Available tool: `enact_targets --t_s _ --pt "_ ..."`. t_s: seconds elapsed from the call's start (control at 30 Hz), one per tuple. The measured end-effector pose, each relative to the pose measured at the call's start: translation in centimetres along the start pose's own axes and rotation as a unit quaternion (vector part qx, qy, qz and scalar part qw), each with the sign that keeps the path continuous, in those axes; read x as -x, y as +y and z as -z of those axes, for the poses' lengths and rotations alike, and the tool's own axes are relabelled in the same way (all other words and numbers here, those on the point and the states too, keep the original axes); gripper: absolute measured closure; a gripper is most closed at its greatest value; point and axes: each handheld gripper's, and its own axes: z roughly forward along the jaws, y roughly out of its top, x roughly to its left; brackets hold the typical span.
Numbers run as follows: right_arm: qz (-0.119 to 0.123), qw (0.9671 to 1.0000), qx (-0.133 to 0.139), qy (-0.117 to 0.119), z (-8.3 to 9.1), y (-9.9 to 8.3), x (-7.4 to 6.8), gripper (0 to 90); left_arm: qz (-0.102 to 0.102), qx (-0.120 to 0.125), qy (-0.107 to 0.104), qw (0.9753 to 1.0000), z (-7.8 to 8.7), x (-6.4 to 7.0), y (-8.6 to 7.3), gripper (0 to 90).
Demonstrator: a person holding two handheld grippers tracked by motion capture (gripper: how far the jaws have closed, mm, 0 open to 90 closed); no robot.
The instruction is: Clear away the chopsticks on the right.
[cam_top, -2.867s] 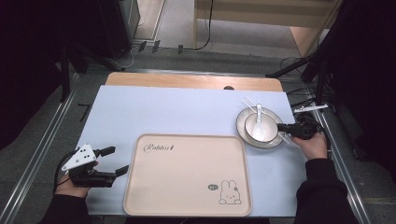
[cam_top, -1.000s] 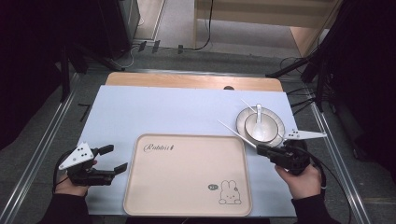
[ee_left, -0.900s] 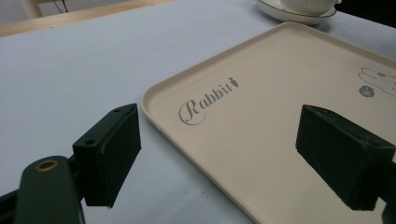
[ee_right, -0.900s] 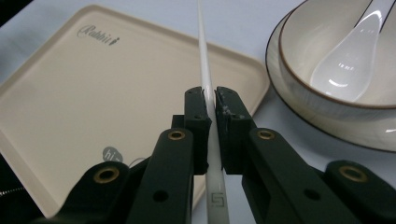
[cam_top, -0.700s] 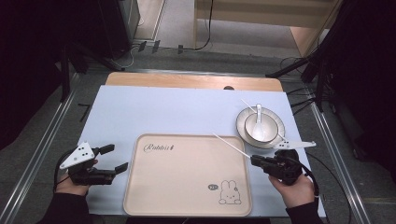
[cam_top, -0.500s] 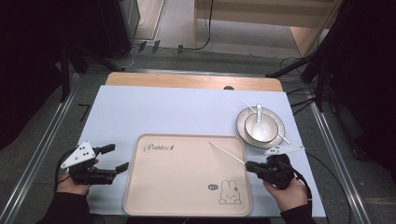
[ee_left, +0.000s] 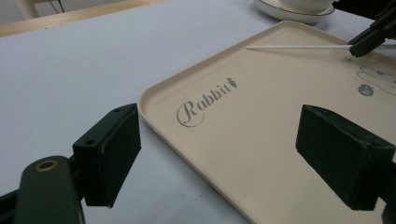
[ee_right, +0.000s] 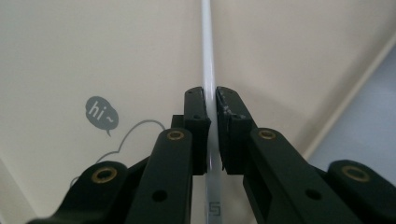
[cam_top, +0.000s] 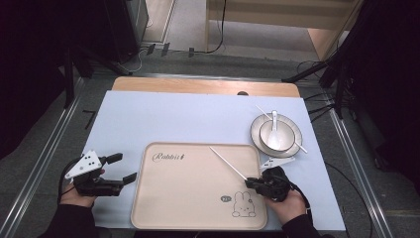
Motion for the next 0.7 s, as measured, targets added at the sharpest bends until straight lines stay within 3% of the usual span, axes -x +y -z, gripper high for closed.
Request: enact_targets --t_s 0.1,0.2,0.37,0.47,0.57,0.7 --pt "0.006 1.0000 -0.008 0.002 -0.7 0.0 -0.2 83.9 0.001 0.001 -0.001 1.0000 0.0 0.0 0.0 14.5" --pt "0.016 0.9998 0.007 0.006 -1.2 0.0 -0.4 83.6 0.000 0.000 0.000 1.0000 0.0 0.0 0.0 14.5" --pt "0.045 0.9987 0.023 0.004 -1.4 -0.1 -0.8 75.6 0.001 0.000 0.000 1.0000 0.0 0.0 0.0 14.5" --pt "0.062 0.9977 0.028 0.004 -1.5 -0.1 -0.9 67.7 0.000 0.000 -0.002 1.0000 0.0 0.0 0.0 14.5" --pt "0.058 0.9980 0.021 0.015 -1.5 0.3 -1.1 59.9 0.001 0.000 -0.002 1.0000 0.0 0.0 0.0 14.6" --pt "0.064 0.9960 0.054 0.031 0.0 1.2 -1.2 47.4 0.002 -0.001 -0.001 1.0000 0.0 0.0 -0.1 14.5"
